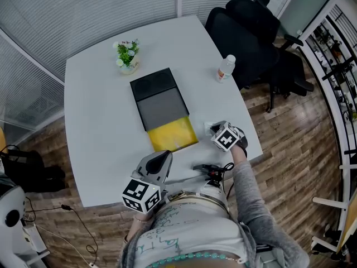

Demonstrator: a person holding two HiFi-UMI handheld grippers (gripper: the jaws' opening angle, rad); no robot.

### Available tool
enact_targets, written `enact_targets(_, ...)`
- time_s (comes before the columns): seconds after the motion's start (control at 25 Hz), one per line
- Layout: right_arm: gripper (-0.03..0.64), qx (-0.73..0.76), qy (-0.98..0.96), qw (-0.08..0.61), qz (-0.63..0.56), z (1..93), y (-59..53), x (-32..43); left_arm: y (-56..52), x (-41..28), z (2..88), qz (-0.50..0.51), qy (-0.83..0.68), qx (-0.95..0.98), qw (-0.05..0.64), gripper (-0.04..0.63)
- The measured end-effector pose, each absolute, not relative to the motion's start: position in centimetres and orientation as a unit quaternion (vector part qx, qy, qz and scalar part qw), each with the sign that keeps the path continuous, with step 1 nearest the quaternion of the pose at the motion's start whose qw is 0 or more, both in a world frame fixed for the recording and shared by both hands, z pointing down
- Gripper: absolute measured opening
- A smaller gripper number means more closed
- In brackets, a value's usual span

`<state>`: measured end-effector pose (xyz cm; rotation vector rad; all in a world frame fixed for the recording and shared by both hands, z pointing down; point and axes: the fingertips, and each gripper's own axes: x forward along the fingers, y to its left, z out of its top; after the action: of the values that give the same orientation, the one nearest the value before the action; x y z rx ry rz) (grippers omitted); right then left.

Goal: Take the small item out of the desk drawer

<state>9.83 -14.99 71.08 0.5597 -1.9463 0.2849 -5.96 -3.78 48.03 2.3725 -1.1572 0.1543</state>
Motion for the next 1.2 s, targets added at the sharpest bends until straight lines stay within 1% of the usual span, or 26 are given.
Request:
enact_targets(0.28,-0.003,0.234,-0.809,0.528,0.112,71.2,-14.9,10.1,-3.7,-5.9,48.1,0.057,-0.425,0.869,0.246,-0.002)
enact_targets(0.76,-0.002,0.242,-0.812,0.519,0.109,71.1,-14.9,10.0,-3.6,-6.0,47.8,0.052,-0.426,0.872,0.236,-0.002)
enact_targets(1.0,0.026,0.264,-0.814,0.502,0.122,70.7,-15.1,10.4,-3.5,-6.3,47.5,0.048,-0.431,0.870,0.234,-0.002)
enact_targets(1.2,0.059,0.271,-0.817,0.500,0.098,69.6,-15.5,10.7,-3.4,-6.6,47.5,0.045,-0.434,0.869,0.234,-0.002)
